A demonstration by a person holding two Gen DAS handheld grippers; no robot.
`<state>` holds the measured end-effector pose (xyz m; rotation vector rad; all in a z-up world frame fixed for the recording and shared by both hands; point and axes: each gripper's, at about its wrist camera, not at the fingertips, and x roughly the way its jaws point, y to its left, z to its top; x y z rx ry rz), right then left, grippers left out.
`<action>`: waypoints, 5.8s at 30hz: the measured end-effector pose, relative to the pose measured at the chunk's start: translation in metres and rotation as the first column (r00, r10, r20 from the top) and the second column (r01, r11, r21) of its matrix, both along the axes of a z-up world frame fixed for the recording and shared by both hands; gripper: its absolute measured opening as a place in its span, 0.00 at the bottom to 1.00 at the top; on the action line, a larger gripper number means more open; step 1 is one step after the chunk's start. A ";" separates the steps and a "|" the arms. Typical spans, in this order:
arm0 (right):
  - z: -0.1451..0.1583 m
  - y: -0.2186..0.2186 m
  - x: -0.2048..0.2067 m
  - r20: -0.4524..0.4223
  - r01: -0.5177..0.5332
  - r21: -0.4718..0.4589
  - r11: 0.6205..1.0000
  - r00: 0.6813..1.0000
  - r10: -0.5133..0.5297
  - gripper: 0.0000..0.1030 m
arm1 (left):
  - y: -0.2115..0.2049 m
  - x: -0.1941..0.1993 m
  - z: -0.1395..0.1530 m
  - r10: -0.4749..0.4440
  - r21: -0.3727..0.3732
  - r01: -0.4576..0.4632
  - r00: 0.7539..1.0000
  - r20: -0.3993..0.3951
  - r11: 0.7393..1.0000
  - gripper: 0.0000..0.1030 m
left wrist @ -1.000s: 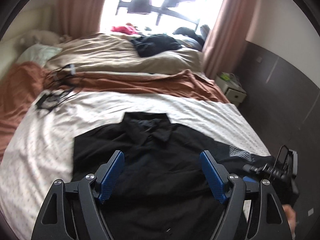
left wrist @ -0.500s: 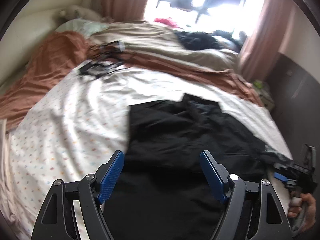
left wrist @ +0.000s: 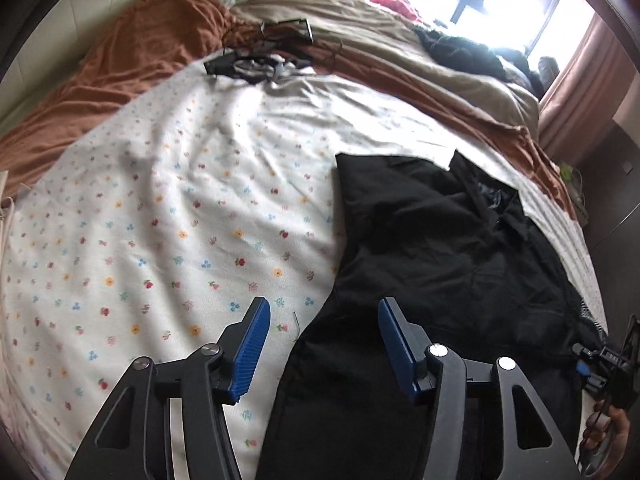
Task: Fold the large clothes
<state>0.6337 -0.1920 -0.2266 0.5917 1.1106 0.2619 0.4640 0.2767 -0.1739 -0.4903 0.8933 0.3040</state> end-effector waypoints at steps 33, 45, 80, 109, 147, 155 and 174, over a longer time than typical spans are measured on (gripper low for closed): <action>0.079 -0.125 -0.049 0.182 0.333 0.030 0.943 0.926 -0.332 0.60 | -0.032 -0.002 0.026 0.003 -0.032 -0.001 0.998 0.065 0.999 0.84; 0.074 -0.221 -0.093 0.175 0.572 0.170 0.803 0.784 -0.595 0.60 | -0.050 -0.009 0.035 -0.028 -0.025 0.031 0.995 0.099 0.999 0.84; 0.144 -0.166 -0.086 0.477 0.379 0.238 0.894 0.756 -0.448 0.04 | -0.046 -0.014 0.038 0.015 -0.061 -0.008 0.994 0.112 0.998 0.84; 0.083 0.134 -0.018 0.346 -0.169 -0.180 0.969 0.911 0.223 0.08 | -0.003 -0.032 0.054 0.121 -0.157 -0.094 0.978 0.168 0.983 0.84; -0.006 -0.005 -0.026 -0.082 0.055 -0.019 0.998 0.995 -0.056 0.28 | -0.031 -0.024 0.046 0.055 -0.117 -0.039 0.989 0.135 0.992 0.84; 0.047 0.002 -0.036 0.137 0.037 -0.003 0.999 0.990 -0.036 0.06 | -0.020 -0.031 0.055 0.086 -0.151 -0.060 0.981 0.172 0.987 0.84; 0.164 0.193 -0.047 0.388 -0.215 -0.291 0.932 0.864 0.320 0.06 | 0.032 -0.057 0.061 0.207 -0.193 -0.178 0.968 0.141 0.965 0.84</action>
